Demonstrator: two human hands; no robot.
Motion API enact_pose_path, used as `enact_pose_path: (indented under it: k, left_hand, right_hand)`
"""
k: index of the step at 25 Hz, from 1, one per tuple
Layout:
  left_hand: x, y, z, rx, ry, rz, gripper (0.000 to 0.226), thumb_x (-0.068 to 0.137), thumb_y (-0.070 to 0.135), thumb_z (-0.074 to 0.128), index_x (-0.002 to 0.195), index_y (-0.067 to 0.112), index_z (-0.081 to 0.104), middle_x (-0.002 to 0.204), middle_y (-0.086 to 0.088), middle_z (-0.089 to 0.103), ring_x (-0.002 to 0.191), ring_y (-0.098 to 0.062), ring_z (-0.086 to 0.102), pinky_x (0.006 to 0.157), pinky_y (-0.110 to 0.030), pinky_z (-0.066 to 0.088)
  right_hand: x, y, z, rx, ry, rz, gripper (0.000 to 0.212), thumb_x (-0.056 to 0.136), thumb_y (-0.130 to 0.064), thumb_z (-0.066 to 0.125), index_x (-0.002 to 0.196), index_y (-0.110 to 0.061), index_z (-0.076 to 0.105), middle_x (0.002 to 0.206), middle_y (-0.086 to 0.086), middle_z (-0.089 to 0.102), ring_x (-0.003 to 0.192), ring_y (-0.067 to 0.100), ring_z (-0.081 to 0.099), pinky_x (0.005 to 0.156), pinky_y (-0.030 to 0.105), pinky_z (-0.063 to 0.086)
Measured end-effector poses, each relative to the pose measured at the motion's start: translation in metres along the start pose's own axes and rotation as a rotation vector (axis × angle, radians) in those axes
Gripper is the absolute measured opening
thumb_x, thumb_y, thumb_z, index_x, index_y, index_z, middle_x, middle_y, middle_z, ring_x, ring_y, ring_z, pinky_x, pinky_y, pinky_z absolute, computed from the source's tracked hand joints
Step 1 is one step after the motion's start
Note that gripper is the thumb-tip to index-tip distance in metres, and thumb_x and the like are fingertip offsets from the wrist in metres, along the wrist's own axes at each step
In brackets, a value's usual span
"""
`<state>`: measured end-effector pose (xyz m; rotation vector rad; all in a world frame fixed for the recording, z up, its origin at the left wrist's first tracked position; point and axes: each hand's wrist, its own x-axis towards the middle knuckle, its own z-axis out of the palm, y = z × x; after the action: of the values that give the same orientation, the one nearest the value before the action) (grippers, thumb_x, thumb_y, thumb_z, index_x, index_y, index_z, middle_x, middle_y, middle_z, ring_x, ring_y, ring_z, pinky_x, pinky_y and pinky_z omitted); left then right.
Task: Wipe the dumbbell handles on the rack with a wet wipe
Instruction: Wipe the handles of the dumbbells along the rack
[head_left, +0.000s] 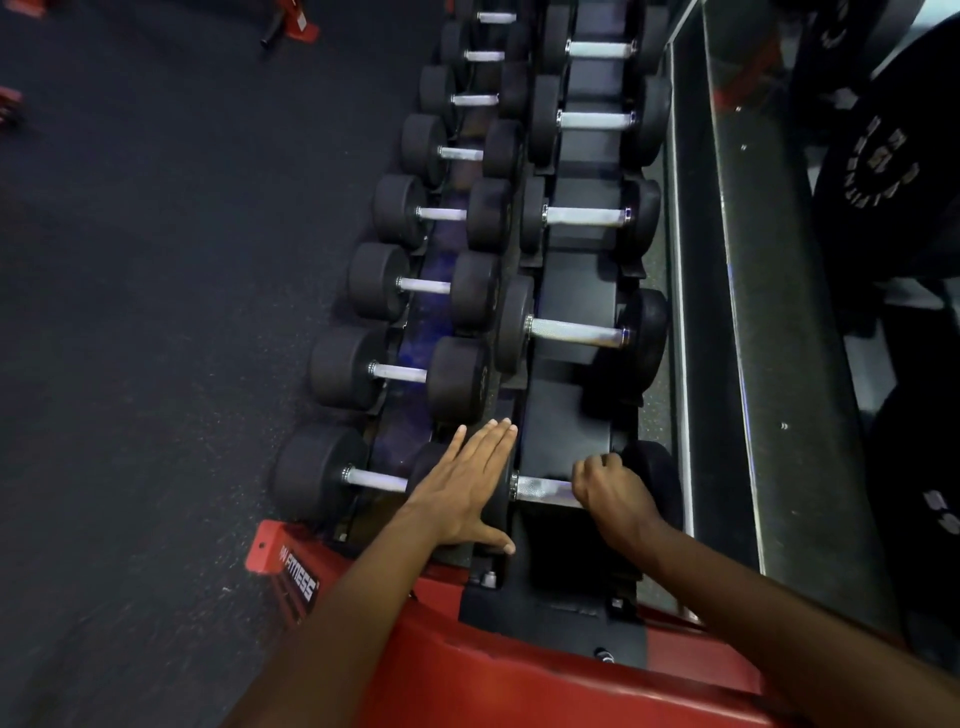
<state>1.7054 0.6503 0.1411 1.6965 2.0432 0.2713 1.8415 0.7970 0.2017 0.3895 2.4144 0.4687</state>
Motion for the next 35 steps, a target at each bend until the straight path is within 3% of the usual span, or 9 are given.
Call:
enact_pose_path:
  k: [5,9,12,15,19,23,27,31,35]
  left_hand:
    - [-0.009,-0.006,-0.013,-0.117,0.043,-0.047,0.120,0.069,0.078,0.050,0.150,0.011,-0.007,0.159,-0.001,-0.005,0.145,-0.013,-0.010,0.120,-0.037,-0.001]
    - [-0.003,-0.014,-0.032,-0.105,0.200,-0.163,0.091,0.084,0.071,0.019,0.150,0.013,-0.004,0.159,0.000,-0.005,0.145,-0.012,-0.009,0.119,-0.032,-0.002]
    - [0.018,-0.020,-0.050,-0.110,0.292,-0.178,0.067,0.099,0.038,0.033,0.150,0.014,-0.003,0.159,0.002,-0.004,0.145,-0.011,-0.007,0.119,-0.035,0.005]
    - [0.051,-0.025,-0.065,-0.122,0.376,-0.176,0.064,0.099,0.028,0.037,0.150,0.012,0.001,0.159,0.001,0.000,0.146,-0.012,-0.004,0.119,-0.034,0.004]
    - [0.107,-0.043,-0.071,-0.095,0.420,-0.144,0.057,0.100,0.019,0.029,0.150,0.011,0.003,0.159,-0.001,0.001,0.146,-0.013,-0.003,0.119,-0.031,0.001]
    - [0.149,-0.066,-0.067,-0.088,0.424,-0.103,0.058,0.095,0.029,0.009,0.150,0.012,0.004,0.159,0.000,0.001,0.145,-0.010,-0.005,0.117,-0.026,-0.006]
    - [0.168,-0.082,-0.058,-0.173,0.404,-0.029,0.054,0.099,0.024,0.022,0.150,0.012,0.007,0.158,0.003,0.001,0.144,-0.006,-0.008,0.116,-0.022,-0.007]
    - [0.170,-0.087,-0.054,-0.180,0.431,0.012,0.060,0.094,0.031,0.014,0.150,0.009,0.012,0.158,0.001,0.006,0.145,-0.009,-0.002,0.118,-0.025,-0.002]
    - [0.170,-0.084,-0.051,-0.184,0.451,-0.013,0.057,0.095,0.024,0.020,0.149,0.006,0.017,0.158,-0.005,0.013,0.146,-0.014,0.005,0.118,-0.030,0.005]
  right_hand:
    - [0.008,0.021,-0.020,0.395,-0.121,0.140,0.026,0.091,-0.004,0.046,0.116,-0.008,0.055,0.119,0.013,0.058,0.110,0.031,0.059,0.085,0.035,0.048]
    - [0.032,0.045,-0.031,0.890,0.191,0.332,0.024,0.093,-0.028,0.050,0.083,-0.008,0.057,0.086,0.016,0.066,0.082,0.035,0.063,0.064,0.035,0.046]
    - [0.055,0.054,-0.042,0.992,0.444,0.308,0.027,0.096,-0.028,0.048,0.082,-0.012,0.064,0.083,0.012,0.068,0.079,0.032,0.065,0.063,0.033,0.047]
    - [0.084,0.058,-0.053,0.964,0.579,0.302,0.026,0.099,-0.021,0.044,0.110,-0.007,0.063,0.096,0.016,0.068,0.087,0.034,0.065,0.071,0.040,0.052]
    - [0.130,0.063,-0.054,0.796,0.658,0.309,0.005,0.091,-0.005,0.053,0.092,-0.009,0.054,0.083,0.012,0.062,0.074,0.030,0.058,0.058,0.037,0.044]
    - [0.174,0.058,-0.033,0.676,0.624,0.180,0.020,0.071,0.003,0.071,0.087,-0.008,0.064,0.087,0.008,0.068,0.076,0.026,0.064,0.066,0.034,0.053]
    - [0.185,0.049,-0.015,0.542,0.586,0.127,0.030,0.063,-0.005,0.079,0.091,-0.010,0.068,0.086,0.003,0.068,0.076,0.021,0.065,0.072,0.032,0.053]
    - [0.170,0.070,-0.004,0.434,0.533,0.274,0.048,0.057,-0.003,0.084,0.102,0.002,0.068,0.090,0.012,0.070,0.080,0.028,0.068,0.067,0.036,0.056]
    - [0.158,0.079,0.001,0.393,0.377,0.454,0.044,0.053,0.006,0.083,0.094,0.010,0.068,0.084,0.020,0.067,0.077,0.031,0.066,0.061,0.032,0.059]
